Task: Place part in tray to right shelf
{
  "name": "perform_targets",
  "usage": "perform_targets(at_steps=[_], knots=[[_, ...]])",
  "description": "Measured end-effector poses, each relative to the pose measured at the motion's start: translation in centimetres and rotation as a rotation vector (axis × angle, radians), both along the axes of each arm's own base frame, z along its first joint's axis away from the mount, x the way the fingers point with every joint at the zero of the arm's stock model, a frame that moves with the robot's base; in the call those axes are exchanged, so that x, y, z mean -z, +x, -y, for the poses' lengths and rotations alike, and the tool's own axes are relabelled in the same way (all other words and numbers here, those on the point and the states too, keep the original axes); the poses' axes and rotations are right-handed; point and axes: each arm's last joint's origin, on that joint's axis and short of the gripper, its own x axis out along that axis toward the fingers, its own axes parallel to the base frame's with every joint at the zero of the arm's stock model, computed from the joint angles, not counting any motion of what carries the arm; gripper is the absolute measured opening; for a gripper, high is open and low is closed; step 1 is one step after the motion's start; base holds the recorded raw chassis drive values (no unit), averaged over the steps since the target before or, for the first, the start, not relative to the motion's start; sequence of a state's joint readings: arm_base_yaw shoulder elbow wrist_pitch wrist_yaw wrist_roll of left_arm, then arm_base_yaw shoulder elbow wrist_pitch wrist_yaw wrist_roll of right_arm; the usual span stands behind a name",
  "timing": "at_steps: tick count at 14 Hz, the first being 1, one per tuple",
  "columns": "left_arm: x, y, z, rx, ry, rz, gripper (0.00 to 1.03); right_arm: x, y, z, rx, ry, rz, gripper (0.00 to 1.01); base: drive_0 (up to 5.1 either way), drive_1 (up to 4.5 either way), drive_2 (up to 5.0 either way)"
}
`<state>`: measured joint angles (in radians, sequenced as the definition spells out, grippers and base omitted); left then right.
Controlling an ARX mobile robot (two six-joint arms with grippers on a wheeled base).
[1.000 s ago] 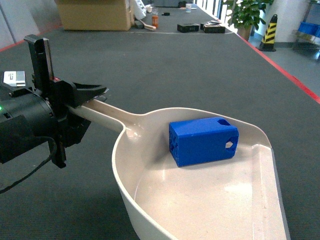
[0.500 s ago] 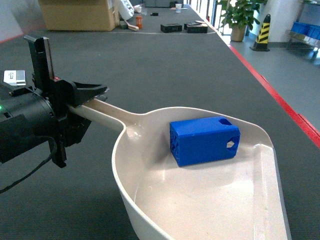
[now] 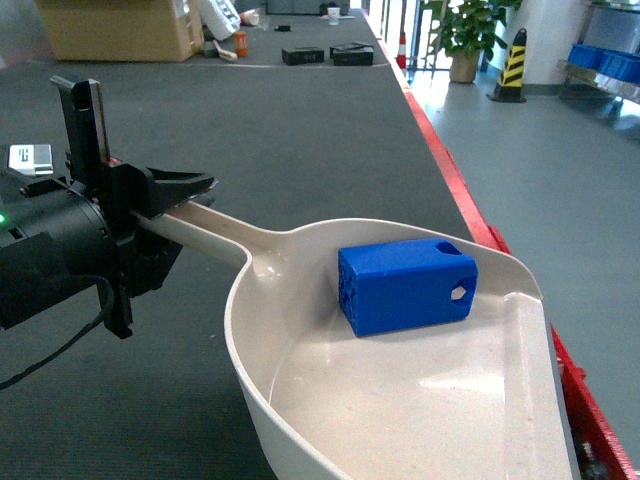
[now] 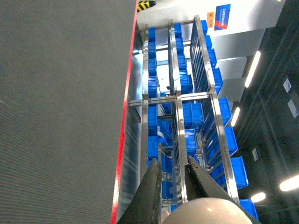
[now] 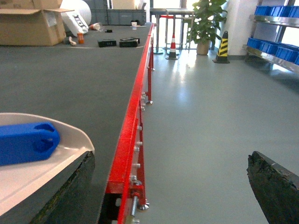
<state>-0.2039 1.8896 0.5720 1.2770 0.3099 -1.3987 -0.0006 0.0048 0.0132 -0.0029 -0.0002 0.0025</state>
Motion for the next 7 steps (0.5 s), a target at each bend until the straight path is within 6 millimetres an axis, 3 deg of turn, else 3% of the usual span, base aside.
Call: perform_targets(at_steps=[7], knots=[[-0.11, 0.05, 0.01, -0.002, -0.007, 0.004, 0.13, 0.03, 0.00, 0.00, 0.000, 0.000, -0.003, 0.98, 5.0, -2.44, -2.4]])
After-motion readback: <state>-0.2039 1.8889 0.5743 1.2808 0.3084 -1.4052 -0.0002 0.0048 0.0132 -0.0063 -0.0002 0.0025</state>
